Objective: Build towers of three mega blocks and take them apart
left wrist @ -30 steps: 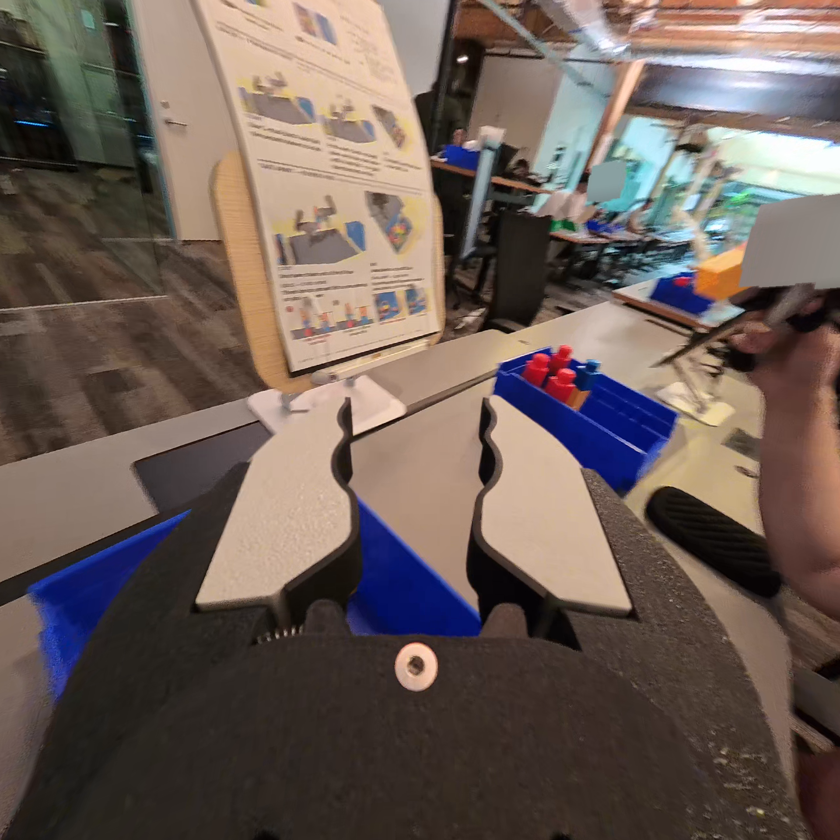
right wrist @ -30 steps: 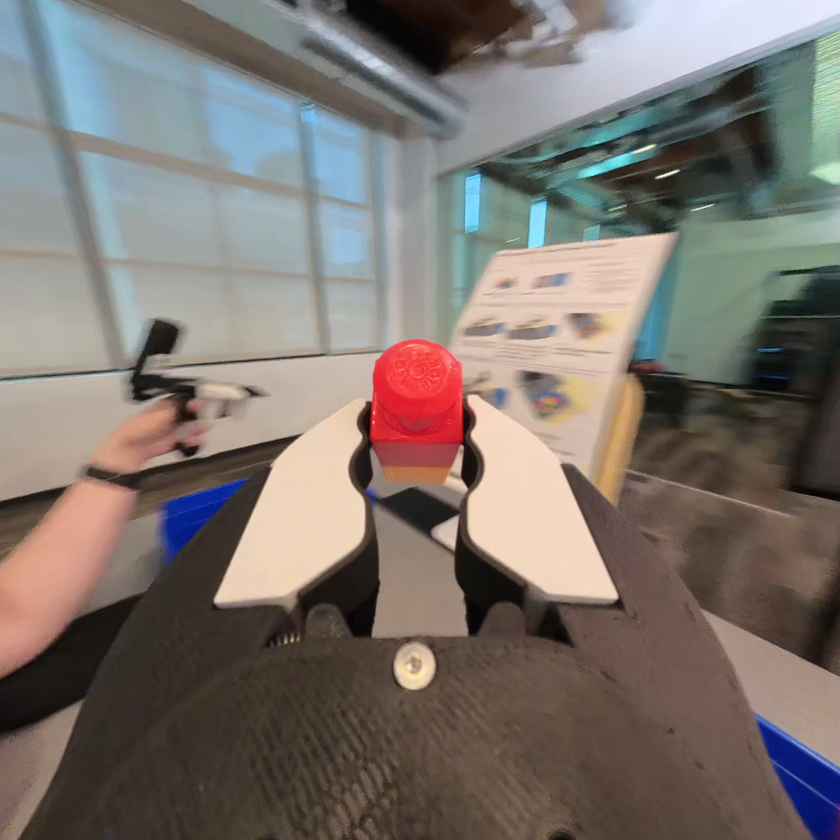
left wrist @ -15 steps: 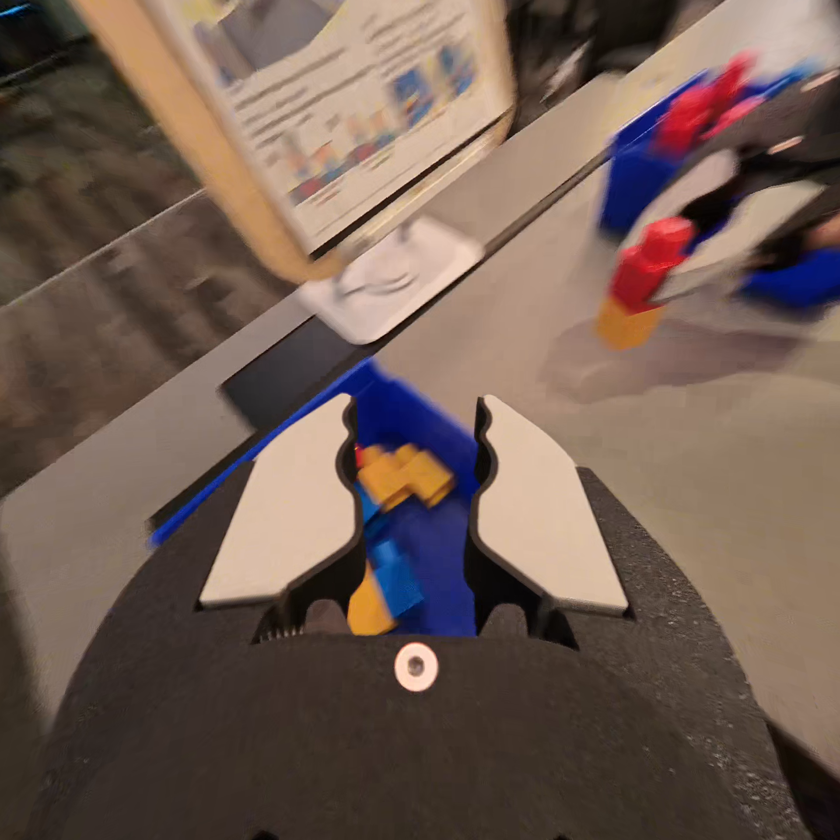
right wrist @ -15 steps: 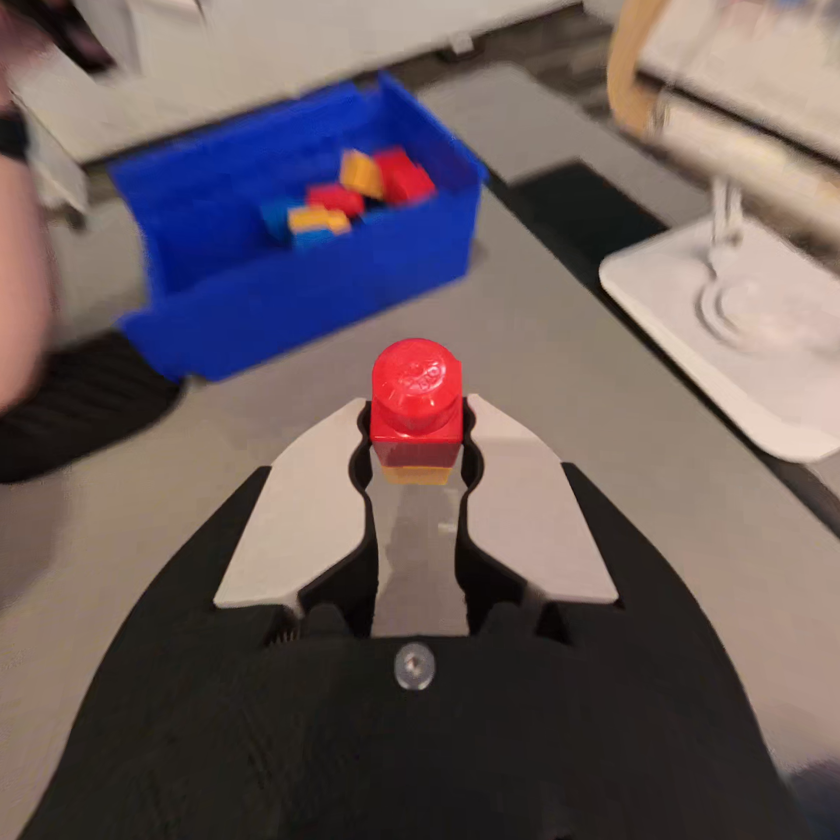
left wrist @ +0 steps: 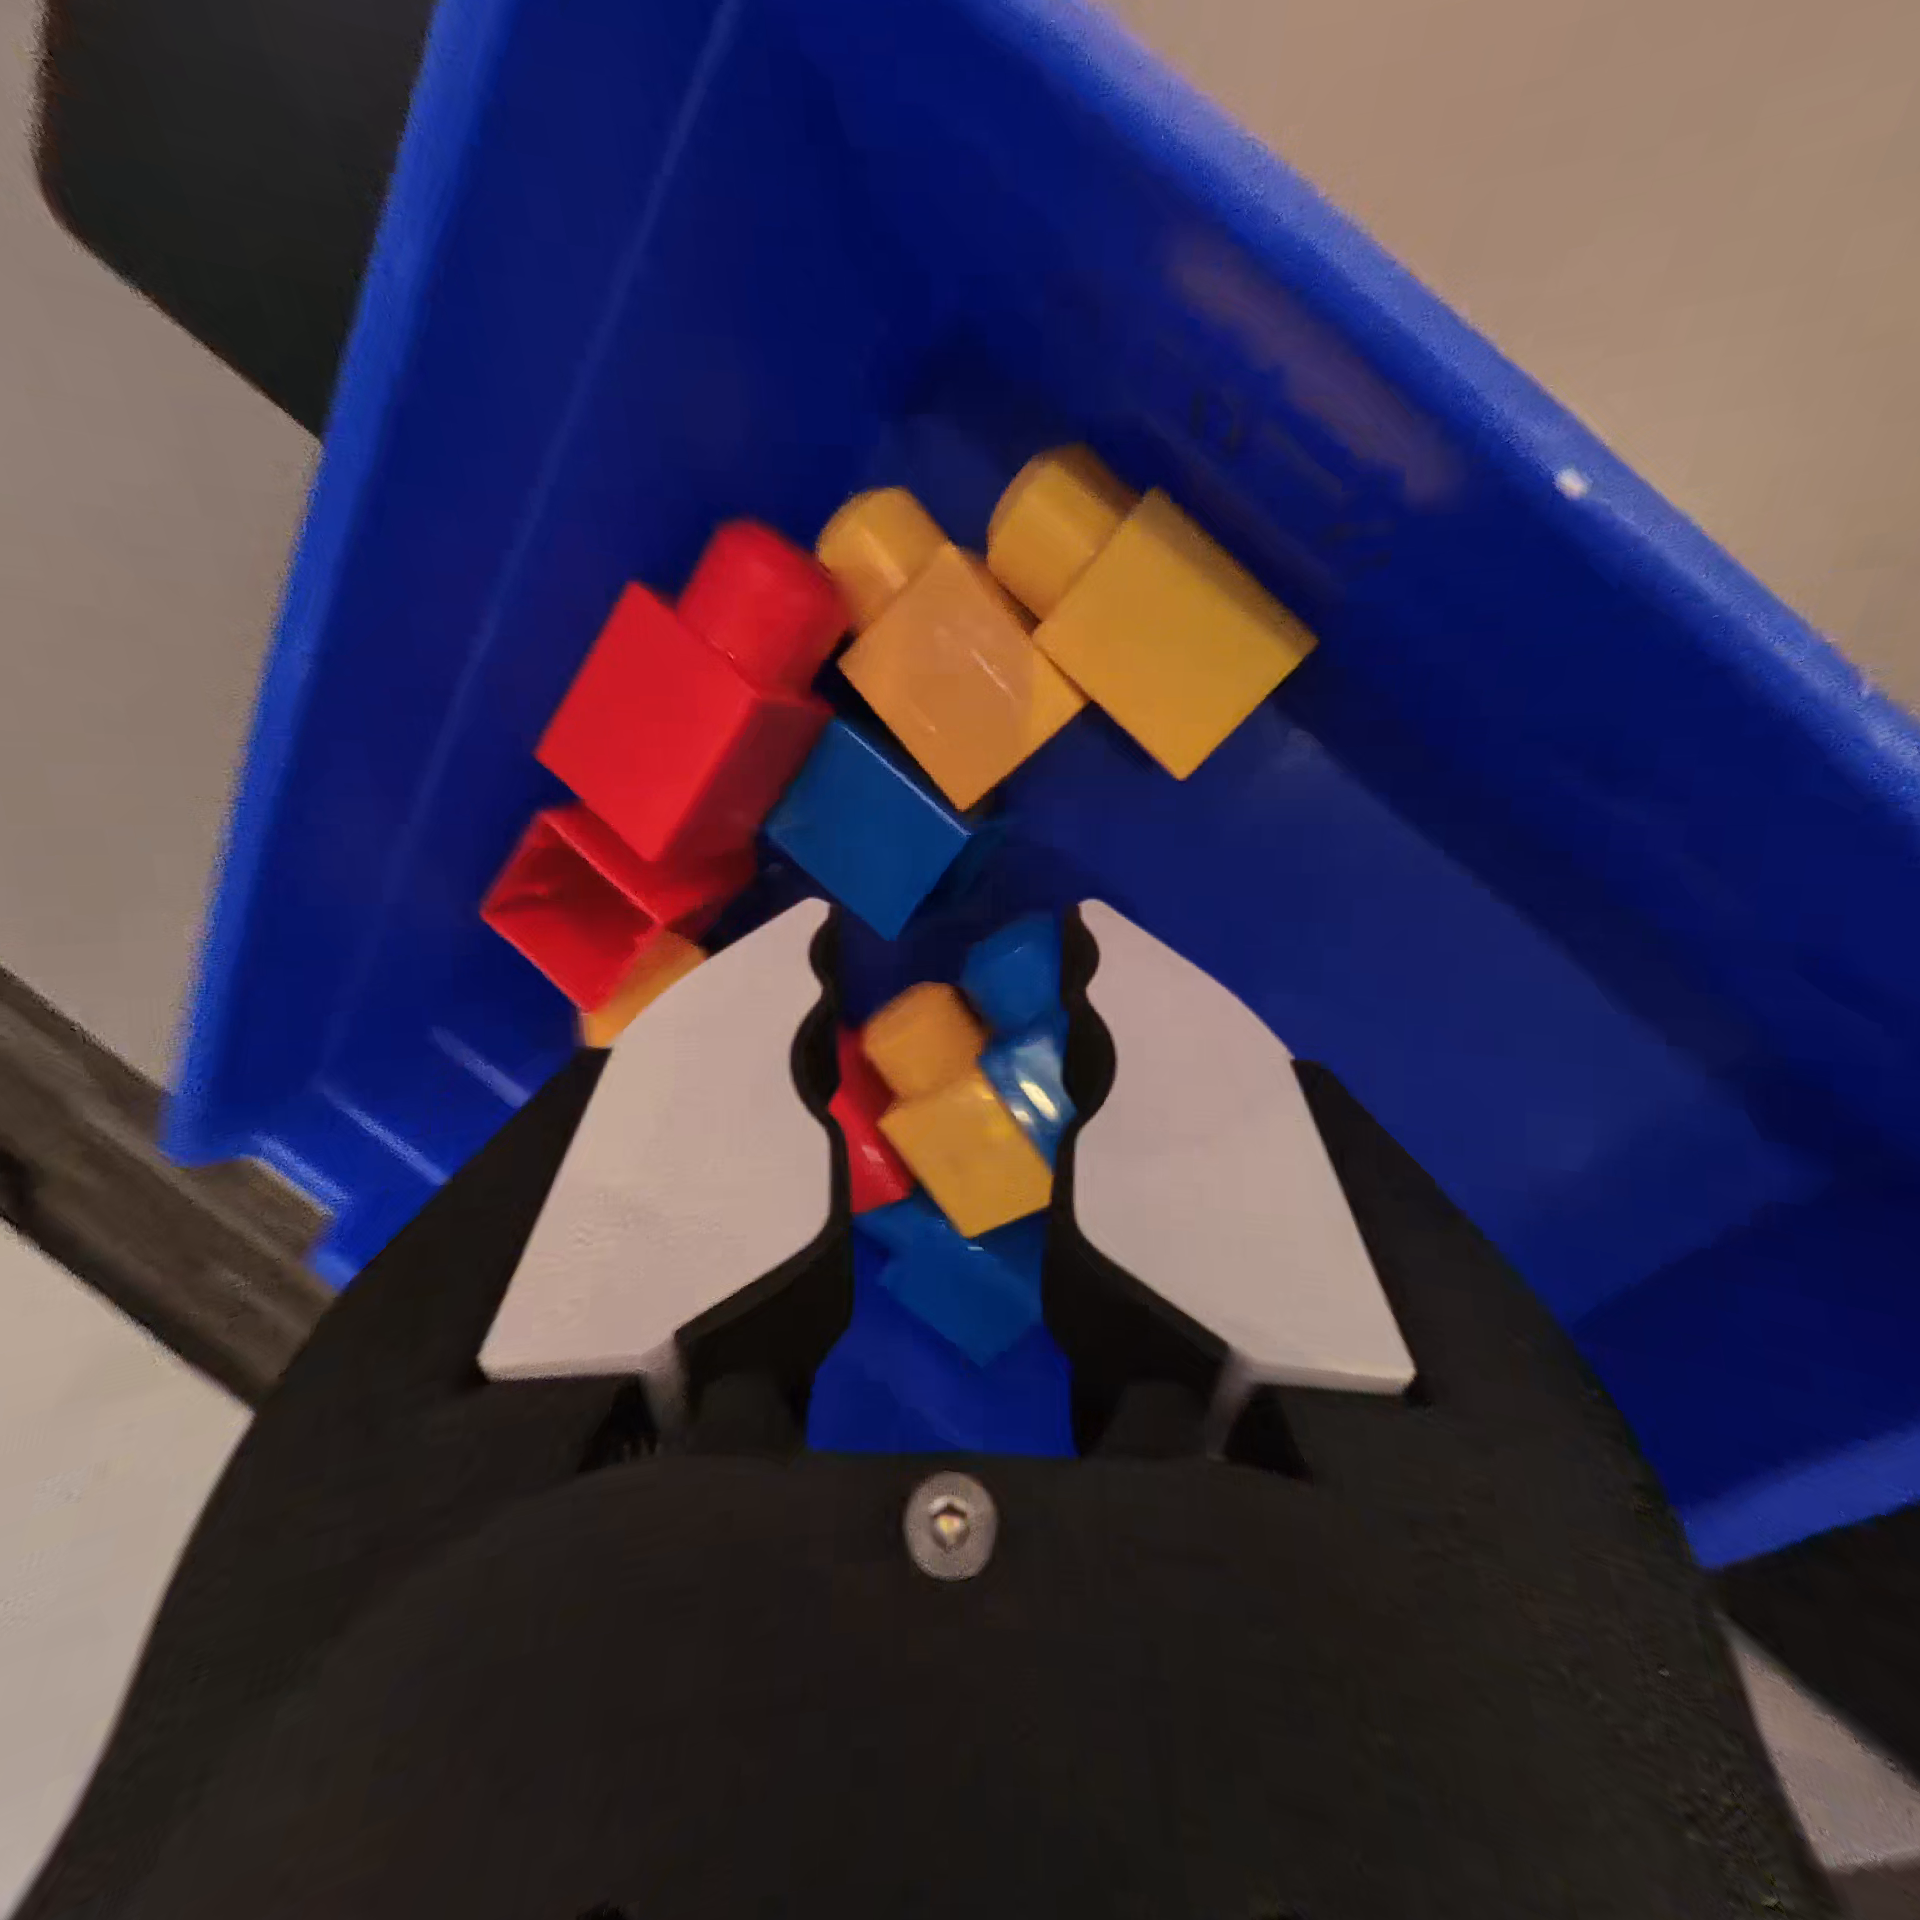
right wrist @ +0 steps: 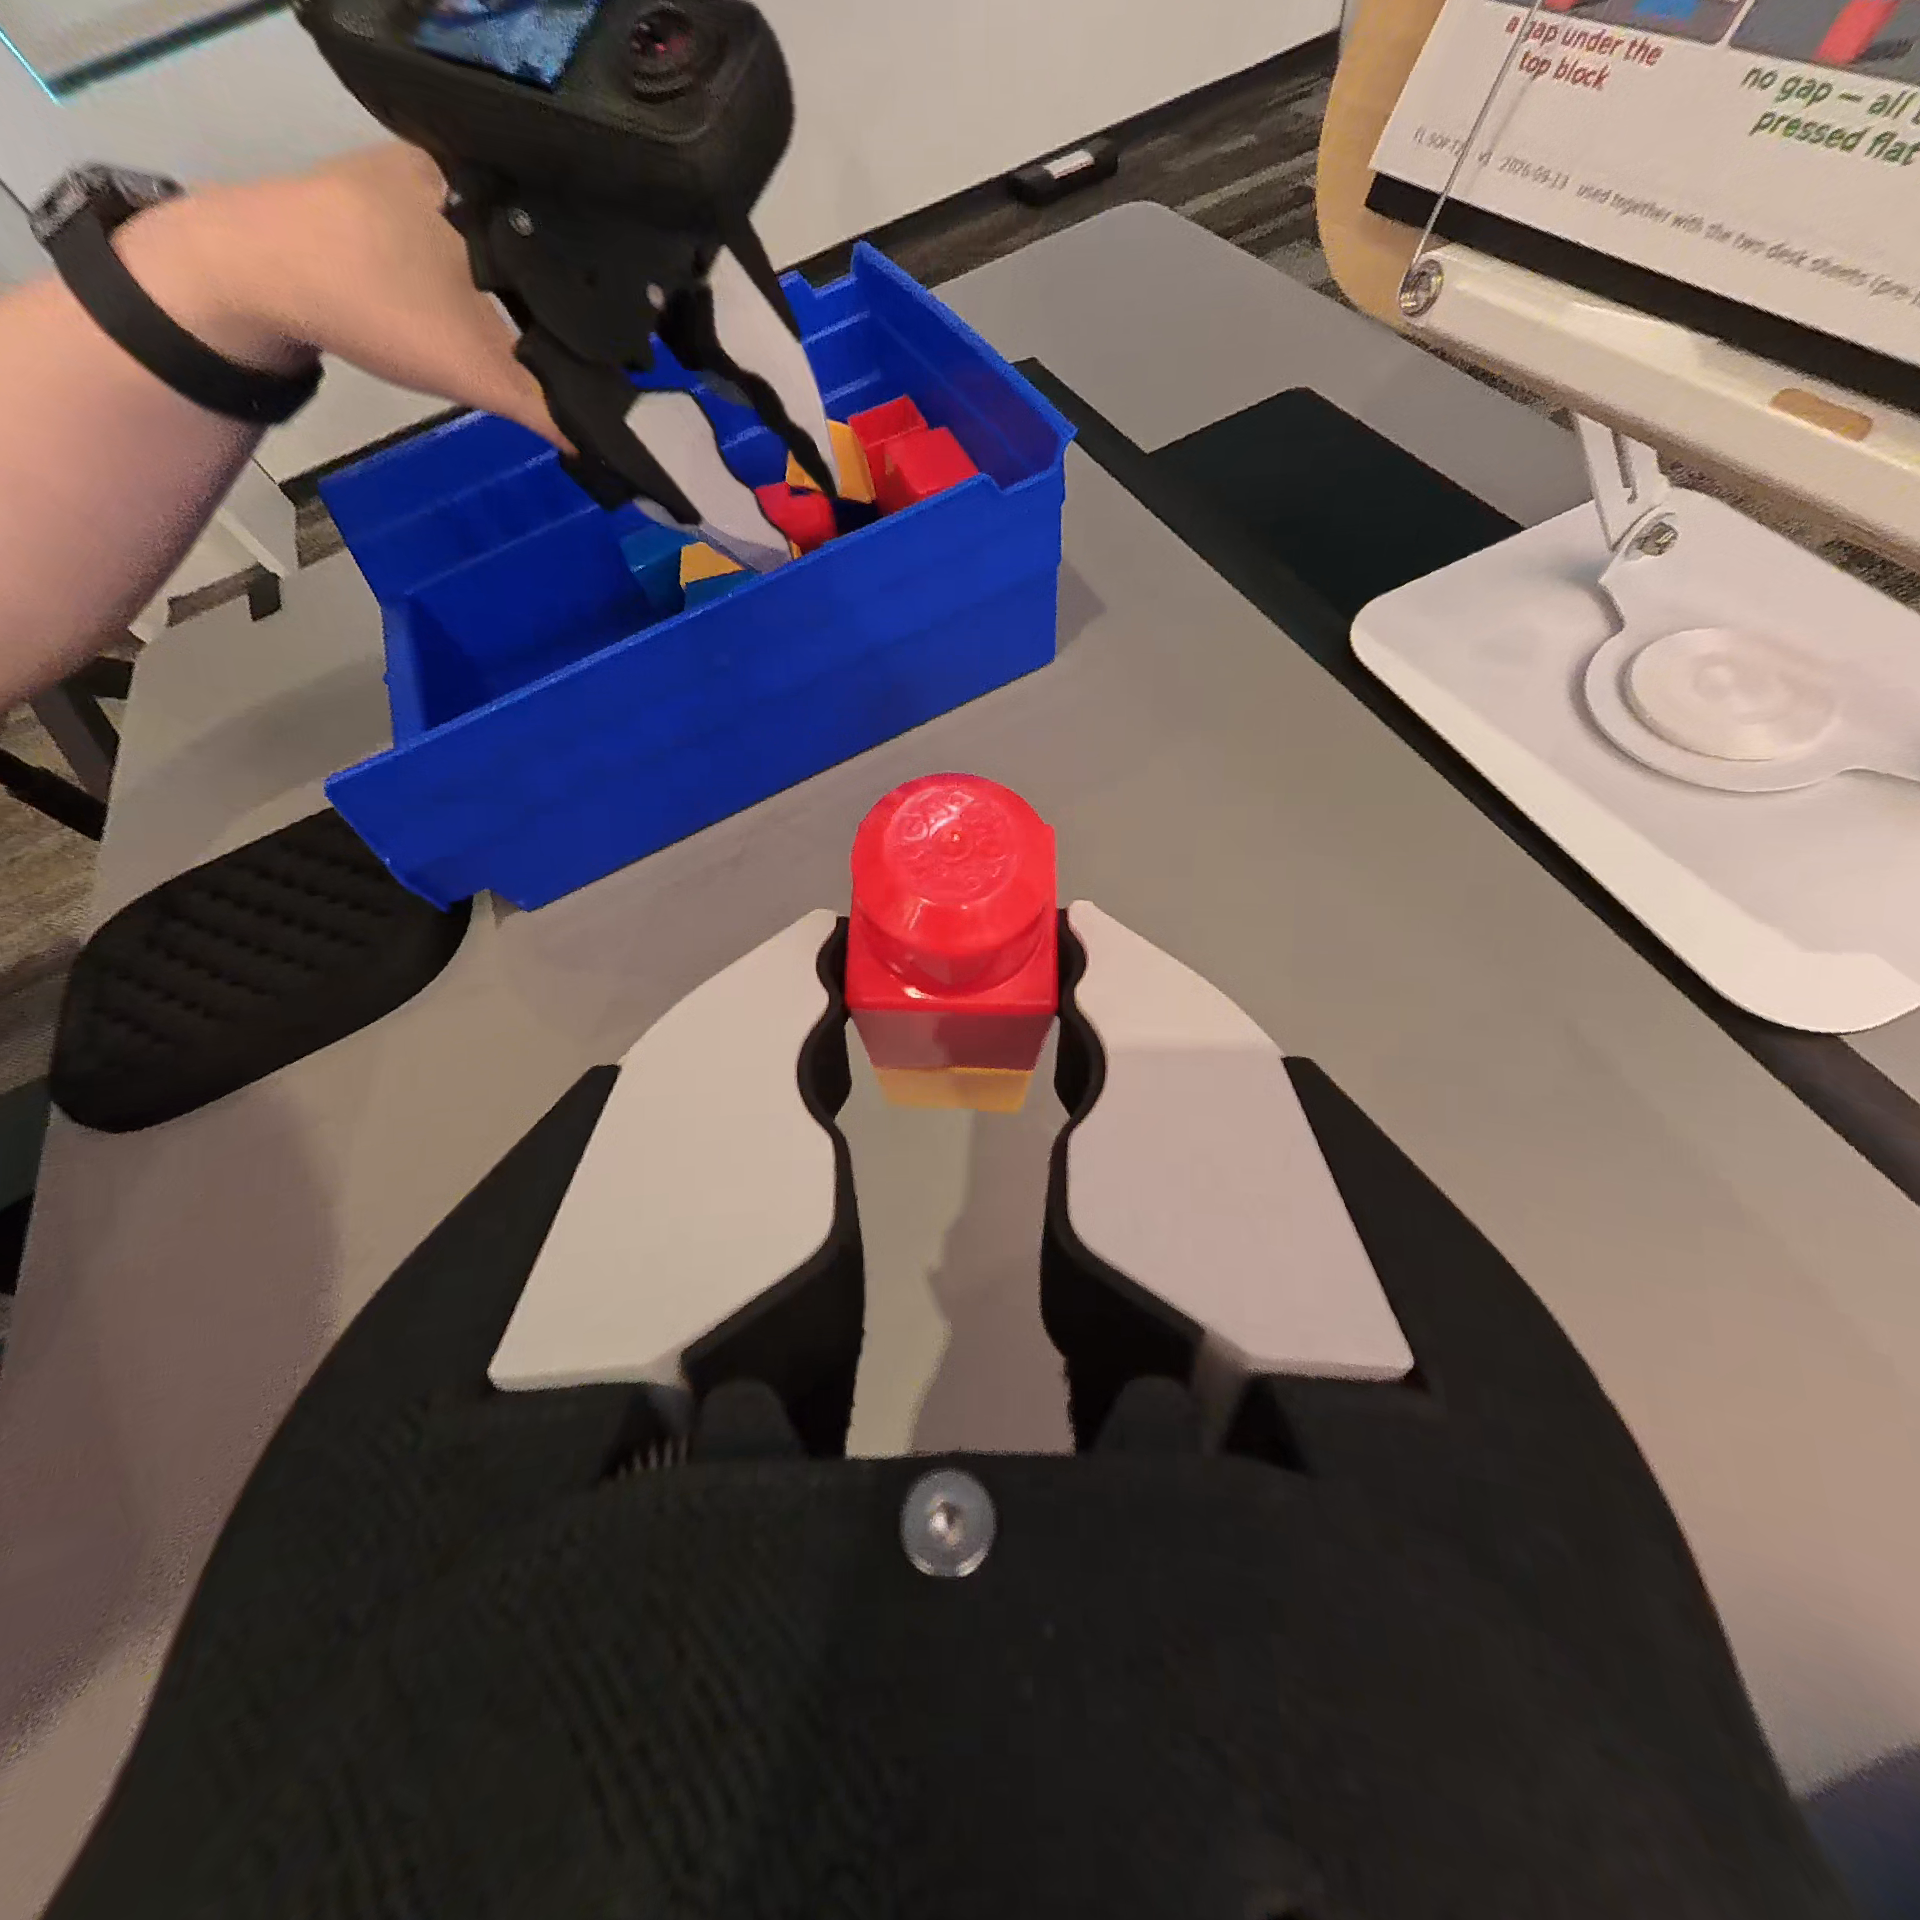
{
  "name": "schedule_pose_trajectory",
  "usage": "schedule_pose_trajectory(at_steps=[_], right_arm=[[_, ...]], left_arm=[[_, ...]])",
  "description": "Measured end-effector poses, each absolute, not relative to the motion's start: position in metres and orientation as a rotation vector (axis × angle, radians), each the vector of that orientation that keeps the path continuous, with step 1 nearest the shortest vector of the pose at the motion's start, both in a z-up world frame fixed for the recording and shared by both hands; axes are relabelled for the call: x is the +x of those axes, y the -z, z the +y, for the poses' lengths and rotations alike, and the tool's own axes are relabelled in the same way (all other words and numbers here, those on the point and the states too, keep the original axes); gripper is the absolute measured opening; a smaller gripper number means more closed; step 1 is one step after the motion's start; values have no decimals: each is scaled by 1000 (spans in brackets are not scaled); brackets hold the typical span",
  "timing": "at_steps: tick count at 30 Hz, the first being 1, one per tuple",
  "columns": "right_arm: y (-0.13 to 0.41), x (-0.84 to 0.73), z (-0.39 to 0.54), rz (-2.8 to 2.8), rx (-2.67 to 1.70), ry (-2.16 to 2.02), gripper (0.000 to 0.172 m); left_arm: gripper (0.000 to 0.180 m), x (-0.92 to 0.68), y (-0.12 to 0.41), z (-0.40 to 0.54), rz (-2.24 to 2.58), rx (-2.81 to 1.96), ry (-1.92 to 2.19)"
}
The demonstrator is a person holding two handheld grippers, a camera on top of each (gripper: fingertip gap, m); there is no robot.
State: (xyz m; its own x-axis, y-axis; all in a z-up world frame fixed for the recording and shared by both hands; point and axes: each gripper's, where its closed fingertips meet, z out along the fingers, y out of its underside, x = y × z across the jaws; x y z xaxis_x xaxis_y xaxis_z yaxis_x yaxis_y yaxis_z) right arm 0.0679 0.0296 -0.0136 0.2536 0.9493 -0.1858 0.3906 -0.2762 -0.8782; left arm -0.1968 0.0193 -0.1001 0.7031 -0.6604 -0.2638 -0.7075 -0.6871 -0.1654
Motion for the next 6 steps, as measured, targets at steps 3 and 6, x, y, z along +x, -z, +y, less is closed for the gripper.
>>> schedule_pose_trajectory(at_steps=[3, 6], right_arm=[[10, 70, 30, -1208, -1799, -993, 37], [8, 69, 27, -1215, -1795, -1010, 37]], left_arm=[[42, -197, 105, 9, 893, -2743, -221], [45, -205, 110, -7, 785, -2828, -251]])
